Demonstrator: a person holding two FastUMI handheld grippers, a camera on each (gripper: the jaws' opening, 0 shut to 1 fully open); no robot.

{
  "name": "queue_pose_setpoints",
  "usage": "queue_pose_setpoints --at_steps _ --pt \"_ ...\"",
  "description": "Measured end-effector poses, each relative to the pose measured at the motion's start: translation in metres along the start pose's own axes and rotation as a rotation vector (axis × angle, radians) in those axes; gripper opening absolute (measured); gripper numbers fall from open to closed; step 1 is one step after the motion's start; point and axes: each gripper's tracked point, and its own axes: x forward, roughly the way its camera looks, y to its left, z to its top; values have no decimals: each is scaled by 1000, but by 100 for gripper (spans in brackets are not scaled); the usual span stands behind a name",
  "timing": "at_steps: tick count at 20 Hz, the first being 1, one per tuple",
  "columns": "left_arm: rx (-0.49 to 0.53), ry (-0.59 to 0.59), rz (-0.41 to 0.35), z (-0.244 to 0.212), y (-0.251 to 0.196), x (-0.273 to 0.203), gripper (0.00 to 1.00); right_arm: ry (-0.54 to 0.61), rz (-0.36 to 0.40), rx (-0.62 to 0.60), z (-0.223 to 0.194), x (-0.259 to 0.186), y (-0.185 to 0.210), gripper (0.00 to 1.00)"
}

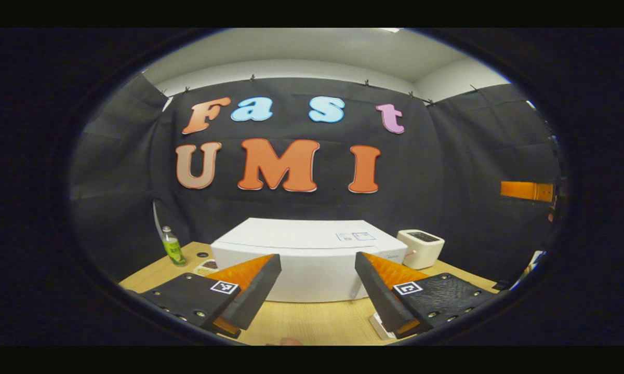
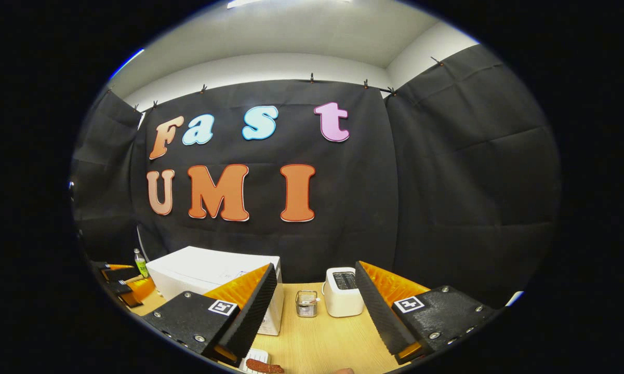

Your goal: Open the microwave oven with the left hand, put the food in, and close the microwave oven.

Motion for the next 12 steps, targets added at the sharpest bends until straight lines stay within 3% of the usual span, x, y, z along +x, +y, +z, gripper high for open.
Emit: queue_pose_setpoints --at_steps 6,12 --pt "22 32 -58 -65 -50 48 92 -5 10 18 -4 0 -5 94" --pt "31 90 -56 -127 -70 97 92 -6 -19 -10 -12 -1 -21 94"
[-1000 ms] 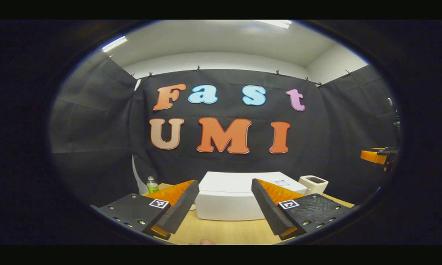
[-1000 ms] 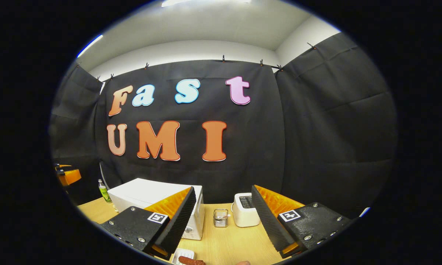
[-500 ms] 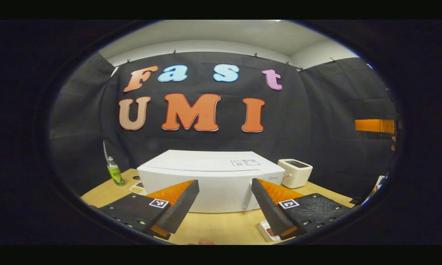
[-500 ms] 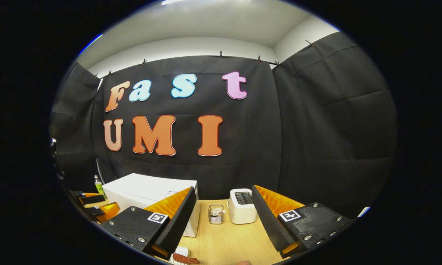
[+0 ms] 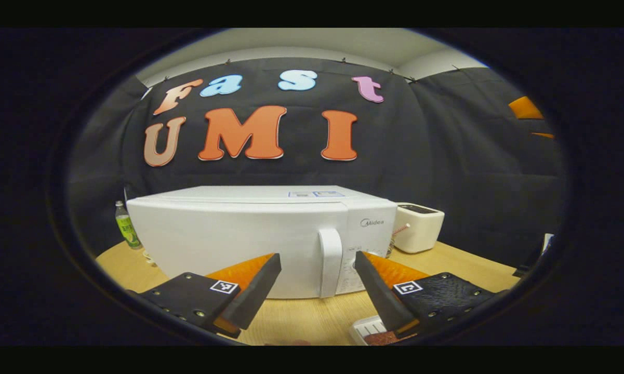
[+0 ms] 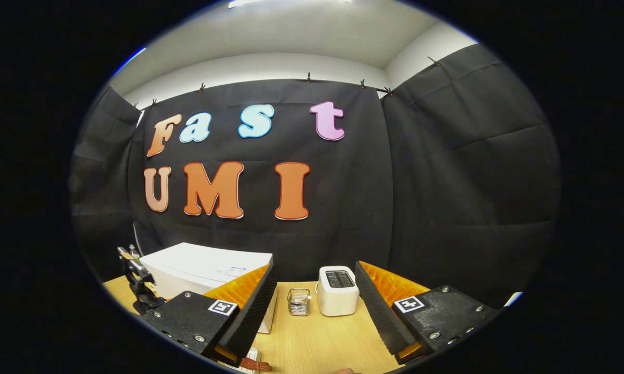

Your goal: Open the microwave oven with the left hand, put the food in, and close the microwave oven.

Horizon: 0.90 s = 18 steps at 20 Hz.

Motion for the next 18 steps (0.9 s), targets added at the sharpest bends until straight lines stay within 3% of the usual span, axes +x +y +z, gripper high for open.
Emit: queue_pose_setpoints --at_steps 3,4,6,8,9,10,11,12,13,14,15,18 --pt "-20 57 5 -26 -3 23 92 2 -7 -7 -4 -1 -5 94" --pt "-31 60 0 -31 -3 28 97 8 -11 -11 -7 0 -8 94" --pt "-48 48 2 -34 -6 34 89 9 -20 -23 -9 0 -11 94" --pt "-83 37 -23 -35 -8 39 57 10 -29 -31 -12 0 -15 94" --pt "-95 44 -35 -39 -14 41 48 10 -28 -31 -12 1 -15 94" --pt "-87 40 -36 -39 -16 38 28 9 -27 -29 -14 -1 -15 94" --pt "-55 23 -32 -36 -15 34 24 10 -29 -26 -15 0 -15 94" --pt "-20 23 -28 -37 -14 31 13 13 -28 -24 -18 1 -15 94" --pt "-7 11 -29 -37 -16 32 11 16 -24 -23 -21 1 -15 94" --pt "-22 20 -28 -39 -16 29 1 20 -24 -23 -23 1 -15 94" --pt "-43 5 -28 -38 -15 20 8 23 -25 -23 -24 3 -15 94" --pt "-48 0 -81 -40 -17 -9 7 27 -23 -9 -28 3 -15 94"
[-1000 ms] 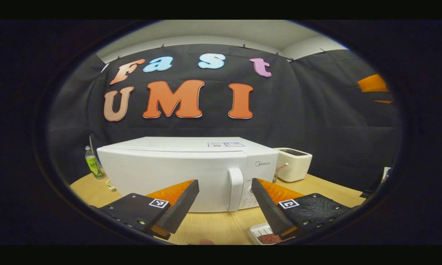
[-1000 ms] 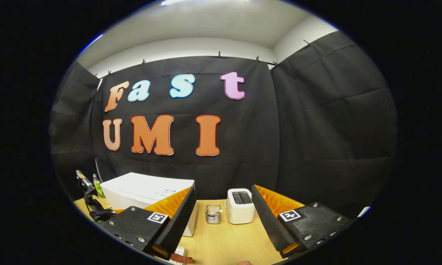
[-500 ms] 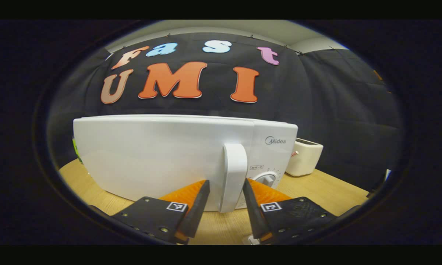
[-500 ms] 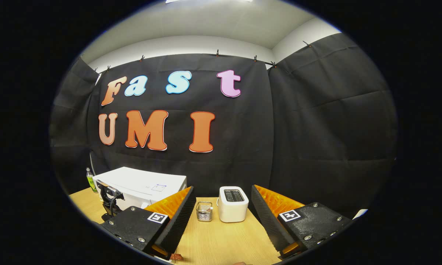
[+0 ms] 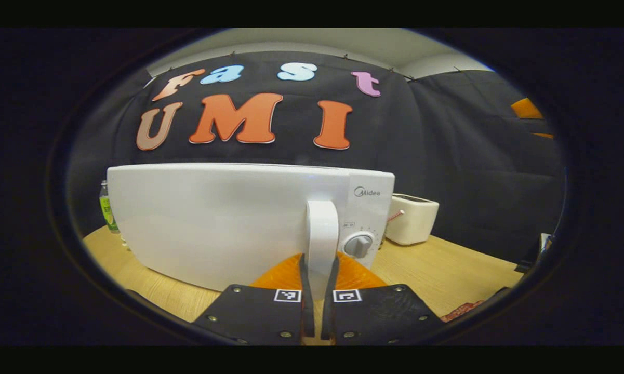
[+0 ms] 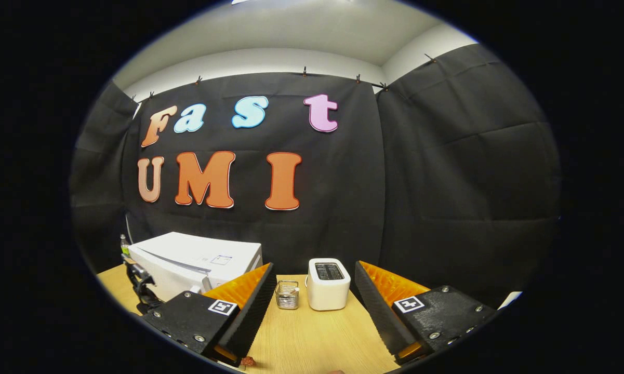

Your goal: Open the microwave oven with the left hand, put the food in, and close the microwave oven.

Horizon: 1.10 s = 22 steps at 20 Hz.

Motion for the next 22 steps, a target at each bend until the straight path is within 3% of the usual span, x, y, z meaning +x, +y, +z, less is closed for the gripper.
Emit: queue_pose_setpoints --at_steps 6,10,18,19,20,22 --pt "31 15 -102 -5 10 -81 7 -1 13 8 -9 -4 10 94" --pt "43 35 -127 -7 28 -133 7 5 34 20 -16 -7 22 94" --pt "38 47 -62 -10 77 -208 7 30 94 22 -34 -18 56 94" --pt "41 45 -47 -11 83 -215 13 37 100 23 -39 -19 59 94" --pt "43 45 -29 -10 92 -224 7 45 106 24 -43 -21 63 94" --pt "46 43 6 -11 107 -239 8 59 115 25 -50 -23 69 94"
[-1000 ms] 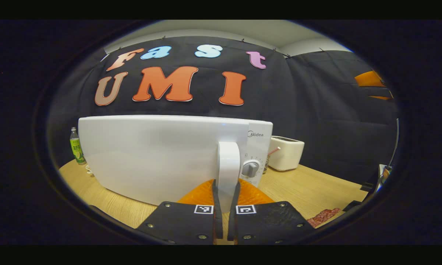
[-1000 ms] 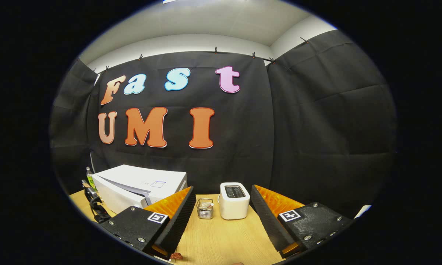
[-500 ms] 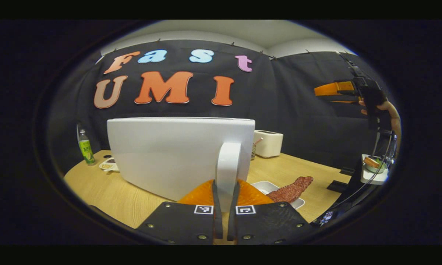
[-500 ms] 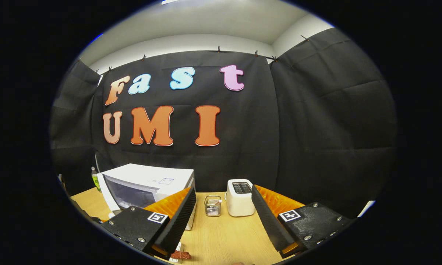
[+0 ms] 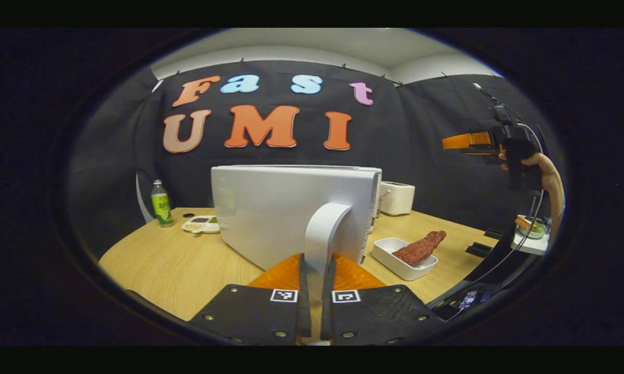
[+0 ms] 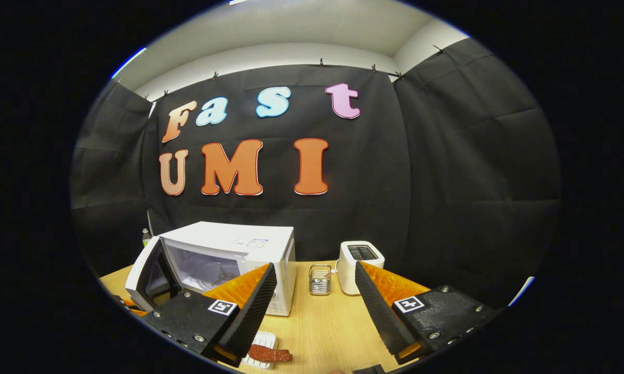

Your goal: Open the microwave oven with the left hand, put the food in, and close the microwave oven.

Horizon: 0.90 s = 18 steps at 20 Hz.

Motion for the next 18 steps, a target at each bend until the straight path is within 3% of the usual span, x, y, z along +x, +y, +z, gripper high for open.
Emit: queue_pose_setpoints --at_steps 2,5,6,9,14,15,16,17,18 --pt "-9 -6 40 -1 19 -16 12 10 10 6 -5 0 7 94" --pt "-27 -18 120 -2 52 -39 7 20 26 11 -11 -2 16 94" --pt "-31 -21 150 -3 65 -47 12 22 31 11 -14 -3 19 94" --pt "-50 -50 236 3 100 -70 12 32 42 16 -22 -4 26 94" --pt "-63 -113 319 25 142 -102 11 66 49 55 -42 -3 30 94" --pt "-54 -124 339 31 150 -107 15 75 51 66 -47 -3 30 94" --pt "-42 -132 365 35 160 -114 25 84 51 76 -54 -4 30 94" --pt "-42 -138 370 37 163 -117 26 95 50 90 -60 -4 29 94" --pt "-59 -141 380 39 168 -120 36 106 48 109 -68 -4 27 94"
